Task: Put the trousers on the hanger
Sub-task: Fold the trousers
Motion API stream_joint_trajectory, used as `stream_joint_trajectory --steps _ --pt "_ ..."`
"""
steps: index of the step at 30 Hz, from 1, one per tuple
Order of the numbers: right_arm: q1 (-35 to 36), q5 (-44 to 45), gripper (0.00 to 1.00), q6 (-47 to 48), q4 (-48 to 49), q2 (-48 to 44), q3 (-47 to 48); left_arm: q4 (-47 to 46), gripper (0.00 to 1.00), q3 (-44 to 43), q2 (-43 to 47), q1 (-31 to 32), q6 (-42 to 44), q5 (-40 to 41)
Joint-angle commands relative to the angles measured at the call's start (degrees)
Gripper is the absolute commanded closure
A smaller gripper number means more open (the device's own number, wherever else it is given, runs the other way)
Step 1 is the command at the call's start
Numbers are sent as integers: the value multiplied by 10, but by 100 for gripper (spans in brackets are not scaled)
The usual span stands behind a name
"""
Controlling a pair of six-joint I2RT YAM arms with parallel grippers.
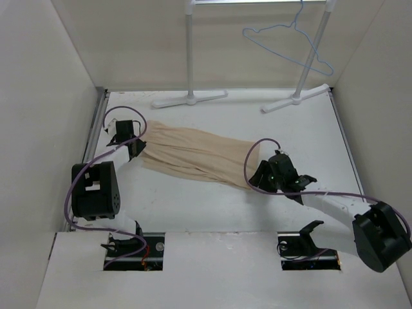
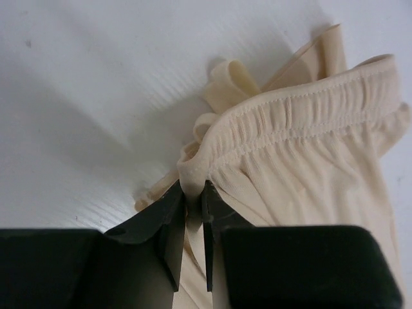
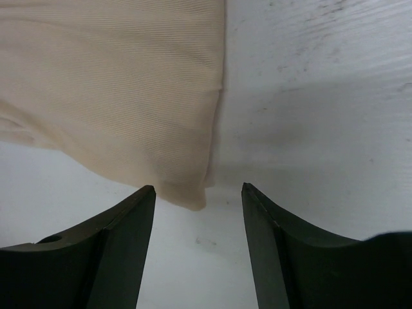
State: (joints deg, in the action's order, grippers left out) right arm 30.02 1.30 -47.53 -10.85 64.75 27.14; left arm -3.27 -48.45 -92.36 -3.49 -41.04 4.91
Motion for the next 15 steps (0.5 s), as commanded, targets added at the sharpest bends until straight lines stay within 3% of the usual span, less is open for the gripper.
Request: stream_joint_trajectory --steps 1,6,9,11,15 --pt "-3 -36 41 -31 90 23 -8 33 89 -45 50 -5 8 19" --pt "-7 -49 65 -42 123 76 -1 92 90 -72 66 3 39 42" --pt "-13 -38 87 -42 110 84 4 141 90 -89 72 8 61 68" --pt "-26 -24 93 -41 97 61 -5 161 91 -90 82 10 75 82" --pt "-55 -24 94 -23 58 10 -20 186 91 -69 103 12 86 99"
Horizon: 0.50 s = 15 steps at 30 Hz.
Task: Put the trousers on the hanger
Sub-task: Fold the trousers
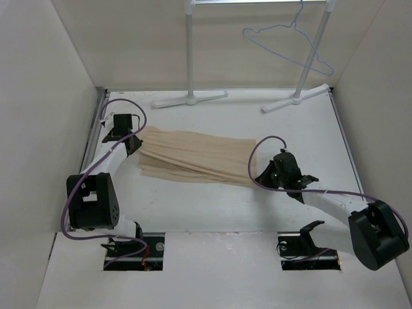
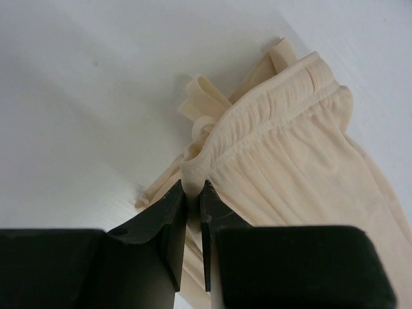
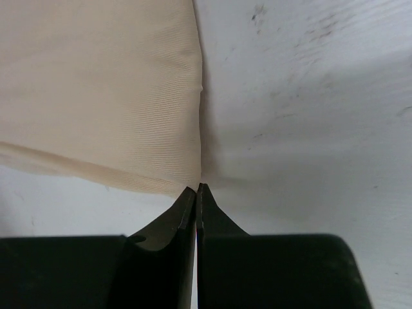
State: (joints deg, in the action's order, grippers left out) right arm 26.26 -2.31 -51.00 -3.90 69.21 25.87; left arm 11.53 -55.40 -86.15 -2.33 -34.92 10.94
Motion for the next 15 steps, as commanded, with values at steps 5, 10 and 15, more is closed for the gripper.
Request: stream_joint_trajectory --steps 5,10,15 --pt "-45 6 94 22 -64 -81 -25 67 91 51 88 10 23 62" --pt "-47 11 94 20 -89 -81 -26 121 91 121 164 28 14 114" --pt "-31 21 95 13 -117 -83 -12 163 85 185 227 25 -7 134"
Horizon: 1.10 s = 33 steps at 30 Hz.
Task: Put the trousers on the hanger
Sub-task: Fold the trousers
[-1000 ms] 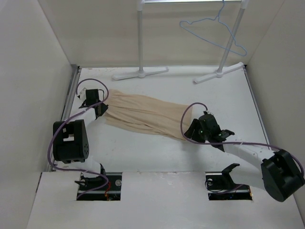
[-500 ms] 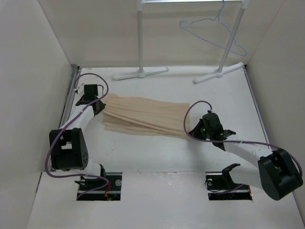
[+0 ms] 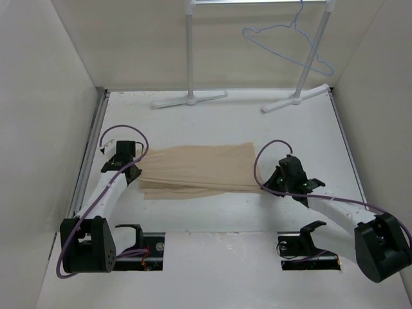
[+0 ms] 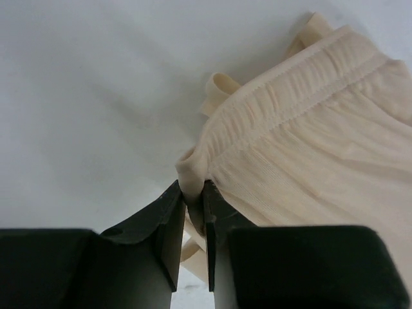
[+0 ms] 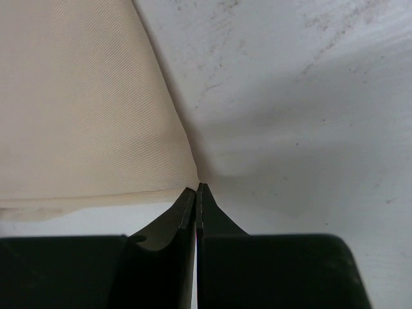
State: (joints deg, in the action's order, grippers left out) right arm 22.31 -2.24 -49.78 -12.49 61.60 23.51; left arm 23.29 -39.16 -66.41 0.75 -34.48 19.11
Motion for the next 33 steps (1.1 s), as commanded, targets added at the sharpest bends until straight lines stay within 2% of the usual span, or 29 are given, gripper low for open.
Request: stream_joint_trajectory --steps 1,3,4,8,11,13,15,19,22,26,27,30,33 --pt "13 26 94 -1 -41 -11 15 52 79 32 40 -8 -12 59" --pt "21 33 90 -1 -53 -14 20 58 63 44 59 -18 -12 69" --pt "24 39 85 0 -59 -15 22 61 56 46 71 -26 -11 68" --pt "25 58 48 12 -75 -24 34 80 23 8 122 -50 -2 44" --pt "26 58 33 29 -87 -41 49 103 20 -43 141 -36 6 33" --pt "27 57 29 41 -86 -47 59 107 26 -70 144 6 1 23" --pt "27 51 28 46 -75 -42 66 102 31 -84 127 76 -29 8" --pt "27 47 30 41 -60 -21 89 54 36 -87 68 241 -119 26" --pt "37 62 42 45 -74 -28 120 0 37 -75 10 307 -155 40" --pt "50 96 80 63 -132 -46 183 -54 38 -37 -33 301 -175 23" --pt "58 103 85 69 -149 -50 208 -63 39 -24 -32 292 -178 15" --pt "83 100 90 103 -170 -44 308 -68 38 1 -6 271 -180 3" --pt "89 83 89 155 -183 13 467 -62 36 13 36 258 -176 -7"
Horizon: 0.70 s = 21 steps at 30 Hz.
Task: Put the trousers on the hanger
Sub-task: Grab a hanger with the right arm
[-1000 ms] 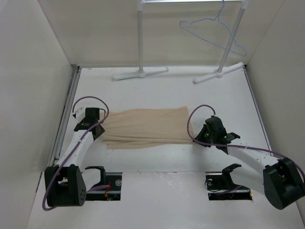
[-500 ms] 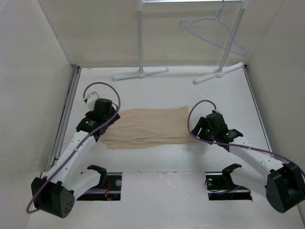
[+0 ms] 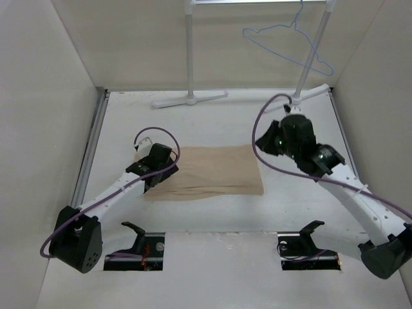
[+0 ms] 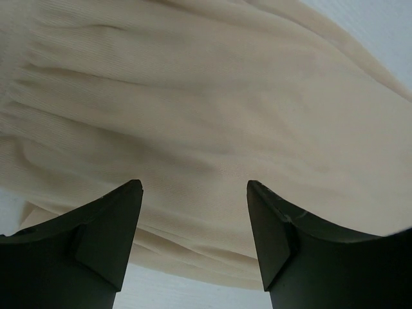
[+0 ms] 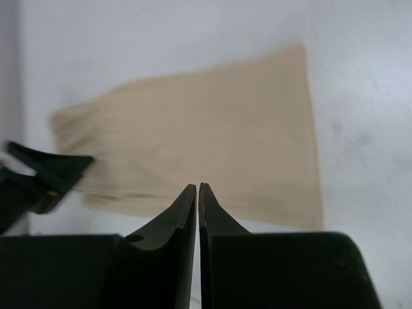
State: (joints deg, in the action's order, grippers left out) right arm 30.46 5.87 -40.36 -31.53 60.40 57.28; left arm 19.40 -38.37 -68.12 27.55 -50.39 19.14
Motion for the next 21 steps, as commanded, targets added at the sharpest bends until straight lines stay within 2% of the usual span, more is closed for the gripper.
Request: stream_joint_trajectory --steps 1,4,7,8,12,13,15,17,21 --pt "7 -4 89 90 3 54 194 -22 35 6 68 -12 -15 -11" --pt "-38 -11 87 156 -3 149 376 -26 33 1 98 -8 -9 -25" --pt "-120 -14 85 200 -41 283 595 -33 33 -14 105 9 6 -47" --pt "-151 -14 81 208 -62 331 674 -36 33 -18 105 18 13 -54" --pt "-254 -31 48 211 -141 502 943 -38 32 -23 129 67 21 -74" --pt "-270 -36 43 211 -152 532 986 -34 32 -24 134 77 23 -80" --pt "-292 -38 36 215 -166 567 1022 -28 31 -27 140 98 26 -96" --pt "-300 -33 31 240 -156 572 1007 -30 31 -27 135 113 35 -116" --pt "-299 -6 21 322 -116 595 1009 -37 31 -30 115 107 51 -122"
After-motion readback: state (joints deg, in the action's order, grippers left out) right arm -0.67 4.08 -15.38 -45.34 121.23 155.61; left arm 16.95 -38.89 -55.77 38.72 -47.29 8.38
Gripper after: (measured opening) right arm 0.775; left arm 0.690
